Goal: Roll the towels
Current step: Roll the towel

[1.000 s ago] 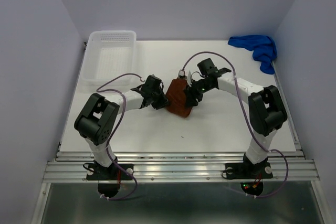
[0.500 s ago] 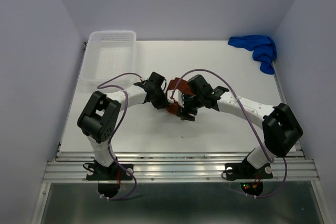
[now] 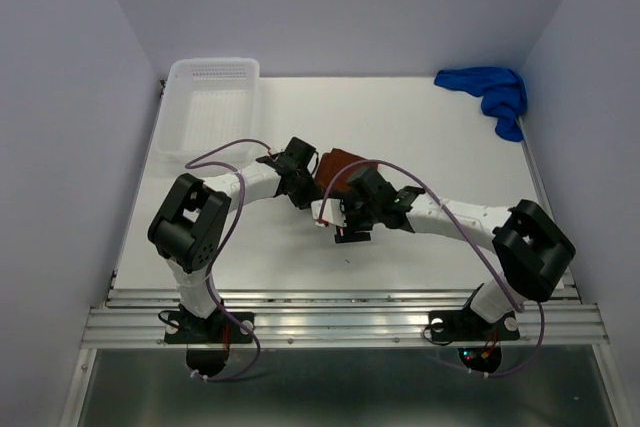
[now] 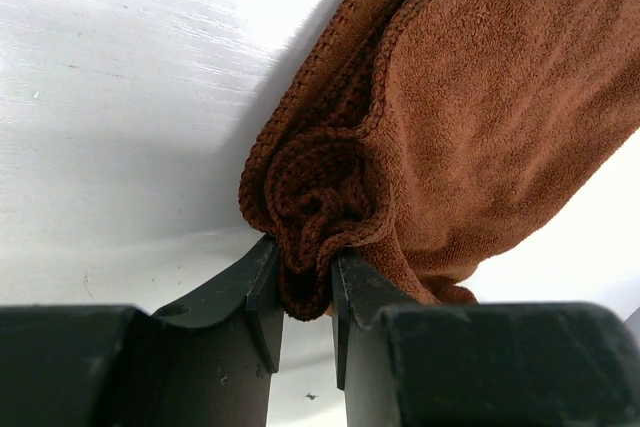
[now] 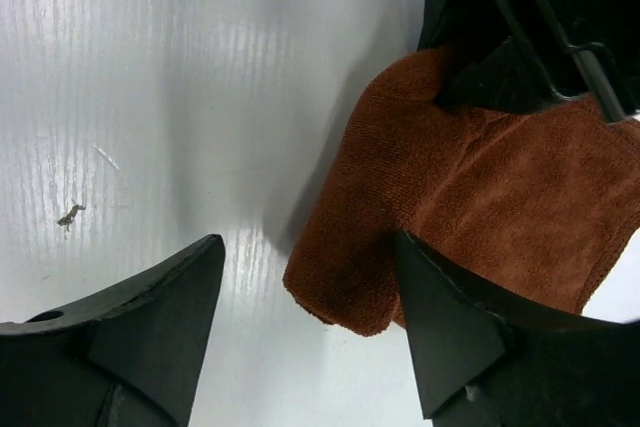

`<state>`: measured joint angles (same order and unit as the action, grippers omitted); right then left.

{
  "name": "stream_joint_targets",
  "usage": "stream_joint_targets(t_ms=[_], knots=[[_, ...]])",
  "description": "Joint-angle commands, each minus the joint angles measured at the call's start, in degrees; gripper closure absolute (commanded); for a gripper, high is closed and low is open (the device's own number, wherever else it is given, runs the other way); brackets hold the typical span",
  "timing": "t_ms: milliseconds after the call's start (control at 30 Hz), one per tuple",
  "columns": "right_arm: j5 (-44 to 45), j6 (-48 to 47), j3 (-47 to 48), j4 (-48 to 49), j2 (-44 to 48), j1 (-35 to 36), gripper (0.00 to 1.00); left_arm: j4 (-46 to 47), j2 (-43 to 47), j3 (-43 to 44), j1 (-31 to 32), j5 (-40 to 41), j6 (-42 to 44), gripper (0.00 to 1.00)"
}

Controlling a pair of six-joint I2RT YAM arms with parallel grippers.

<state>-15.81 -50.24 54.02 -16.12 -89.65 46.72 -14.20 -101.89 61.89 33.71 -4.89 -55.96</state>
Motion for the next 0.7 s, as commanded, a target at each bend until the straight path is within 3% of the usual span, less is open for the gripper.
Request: stream_joint_targets(t_ms=[0,533,633,667], knots=[[5.0,-5.3,-1.9,5.5,0.0,1.5,0.28,-6.9,-0.7,-0.2,0.7,1.0,1.3,0.69],[13.5,-7.4,-6.4,14.0,-5.0,2.1,0.34,-6.5,-1.6,-1.1,0.6,0.1,3.3,0.69],[14.8,-7.4,-6.9,15.1,-5.9,2.1,0.45,-5.5,-0.9,-2.0,0.6,-0.2,3.5,0.69],[14.9,-7.3,-7.2,15.5,-6.7,2.1,0.54,-5.1,-0.8,-2.2,0.7,-0.4,3.6,0.69]])
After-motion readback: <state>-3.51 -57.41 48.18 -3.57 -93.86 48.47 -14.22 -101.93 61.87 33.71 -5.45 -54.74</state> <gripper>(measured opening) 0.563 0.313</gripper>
